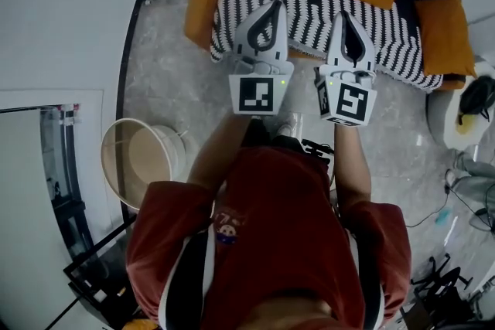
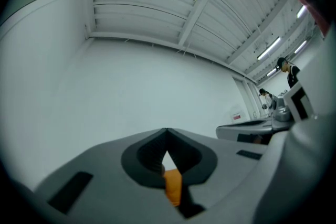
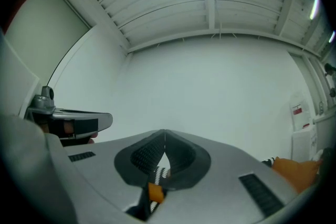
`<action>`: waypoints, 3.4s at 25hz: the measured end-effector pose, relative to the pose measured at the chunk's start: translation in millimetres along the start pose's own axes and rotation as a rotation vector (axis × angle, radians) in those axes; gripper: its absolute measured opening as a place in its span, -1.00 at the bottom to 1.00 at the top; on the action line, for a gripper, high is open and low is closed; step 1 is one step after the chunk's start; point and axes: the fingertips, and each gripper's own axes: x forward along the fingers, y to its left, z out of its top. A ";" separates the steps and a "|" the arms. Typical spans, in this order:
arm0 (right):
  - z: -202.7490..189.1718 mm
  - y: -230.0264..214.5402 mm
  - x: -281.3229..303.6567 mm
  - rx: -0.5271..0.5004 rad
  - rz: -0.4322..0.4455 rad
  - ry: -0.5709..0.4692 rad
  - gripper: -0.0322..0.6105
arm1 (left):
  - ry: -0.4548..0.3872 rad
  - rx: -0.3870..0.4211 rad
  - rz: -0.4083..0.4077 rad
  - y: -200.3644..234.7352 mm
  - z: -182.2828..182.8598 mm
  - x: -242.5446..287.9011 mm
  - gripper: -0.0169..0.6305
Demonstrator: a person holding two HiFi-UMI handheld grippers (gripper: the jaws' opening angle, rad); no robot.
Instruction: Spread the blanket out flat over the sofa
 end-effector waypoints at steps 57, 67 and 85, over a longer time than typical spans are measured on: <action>-474.5 38.9 131.7 0.030 0.031 0.557 -0.86 | 0.480 -0.122 -0.060 93.1 -477.1 73.4 -0.90; -594.6 41.4 111.6 0.046 0.036 0.674 -0.86 | 0.600 -0.105 -0.048 82.0 -596.6 43.3 -0.90; -743.9 29.8 96.0 0.103 -0.030 0.951 -0.86 | 0.826 -0.120 -0.058 71.1 -754.3 33.5 -0.90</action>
